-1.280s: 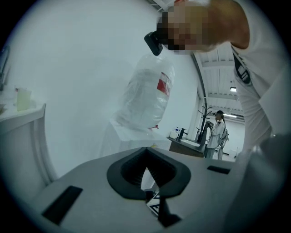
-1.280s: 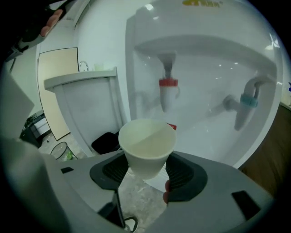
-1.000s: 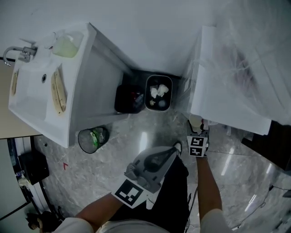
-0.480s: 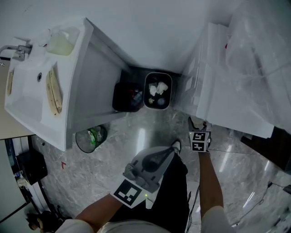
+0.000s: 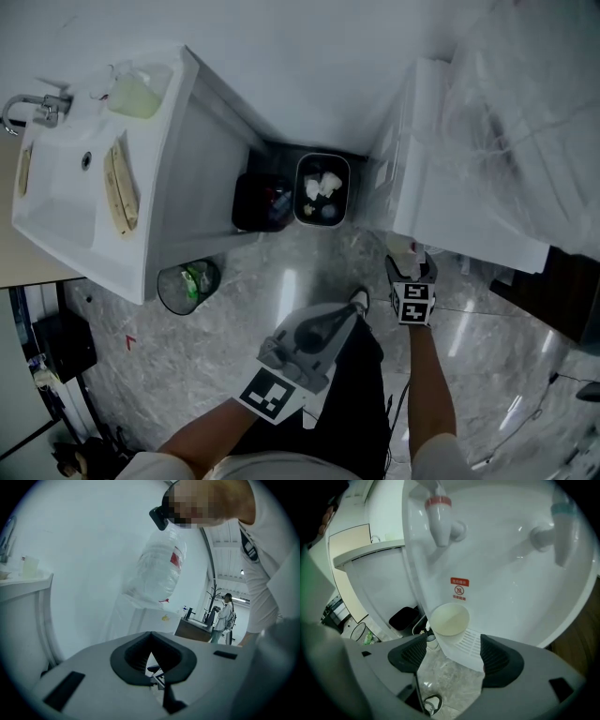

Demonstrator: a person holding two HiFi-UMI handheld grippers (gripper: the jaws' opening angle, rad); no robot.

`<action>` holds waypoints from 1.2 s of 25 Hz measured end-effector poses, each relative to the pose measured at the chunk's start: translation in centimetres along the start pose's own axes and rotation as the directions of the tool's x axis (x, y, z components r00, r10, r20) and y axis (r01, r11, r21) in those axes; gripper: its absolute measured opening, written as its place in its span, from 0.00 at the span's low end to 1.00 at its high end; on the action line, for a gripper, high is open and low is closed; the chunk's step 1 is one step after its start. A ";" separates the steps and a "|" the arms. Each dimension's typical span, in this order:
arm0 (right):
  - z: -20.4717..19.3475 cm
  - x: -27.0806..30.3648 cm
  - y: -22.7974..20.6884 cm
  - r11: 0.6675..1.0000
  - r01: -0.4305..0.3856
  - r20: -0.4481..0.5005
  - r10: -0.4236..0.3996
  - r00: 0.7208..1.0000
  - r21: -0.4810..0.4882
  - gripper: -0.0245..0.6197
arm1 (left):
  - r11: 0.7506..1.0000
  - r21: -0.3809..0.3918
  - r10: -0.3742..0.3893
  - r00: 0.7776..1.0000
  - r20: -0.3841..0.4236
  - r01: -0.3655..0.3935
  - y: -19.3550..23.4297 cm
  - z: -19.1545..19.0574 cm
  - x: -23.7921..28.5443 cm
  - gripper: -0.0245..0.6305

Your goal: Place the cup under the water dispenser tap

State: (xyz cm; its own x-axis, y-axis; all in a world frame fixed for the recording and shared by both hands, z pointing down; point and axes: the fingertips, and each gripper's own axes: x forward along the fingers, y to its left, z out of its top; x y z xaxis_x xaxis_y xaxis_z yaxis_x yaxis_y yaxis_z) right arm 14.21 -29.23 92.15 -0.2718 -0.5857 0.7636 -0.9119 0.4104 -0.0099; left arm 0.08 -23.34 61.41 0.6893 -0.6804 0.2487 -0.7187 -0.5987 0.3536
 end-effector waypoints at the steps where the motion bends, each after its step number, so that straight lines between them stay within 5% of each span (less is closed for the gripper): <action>1: -0.2 -1.3 0.1 1.000 0.009 -0.003 -0.009 1.000 0.010 0.54 | 1.000 0.009 -0.003 1.000 -0.007 0.003 -0.3 0.2 -0.1 0.04; 5: 2.2 -7.5 1.9 0.999 0.016 0.034 -0.017 0.999 0.034 0.54 | 0.999 0.040 -0.005 1.000 -0.028 0.007 -1.6 1.8 -0.7 0.04; 12: 13.3 -21.0 6.6 0.994 -0.070 0.220 0.051 0.974 0.081 0.52 | 0.996 0.073 -0.044 0.997 -0.065 0.048 -5.5 7.1 -2.7 0.04; 17: 20.5 -30.4 8.0 0.996 -0.064 0.343 0.036 0.939 0.070 0.25 | 0.993 0.083 -0.080 0.993 -0.086 0.087 -8.7 10.7 -4.4 0.04; 22: 24.7 -38.3 9.4 0.997 -0.041 0.426 0.006 0.905 0.073 0.09 | 0.995 0.060 -0.067 0.992 -0.105 0.074 -11.4 13.3 -6.3 0.04; 30: 26.9 -46.4 11.2 0.994 -0.037 0.491 -0.020 0.871 0.105 0.06 | 0.990 0.066 -0.122 0.991 -0.050 0.126 -16.2 17.3 -9.1 0.04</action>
State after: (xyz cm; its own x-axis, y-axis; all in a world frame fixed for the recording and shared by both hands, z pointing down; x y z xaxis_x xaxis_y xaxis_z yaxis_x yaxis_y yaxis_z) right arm 8.36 -16.32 39.24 -0.3699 -0.8614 0.3480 -0.9285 0.3559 -0.1060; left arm 3.86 -14.80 37.84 0.7757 -0.5802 0.2481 -0.6309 -0.7061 0.3215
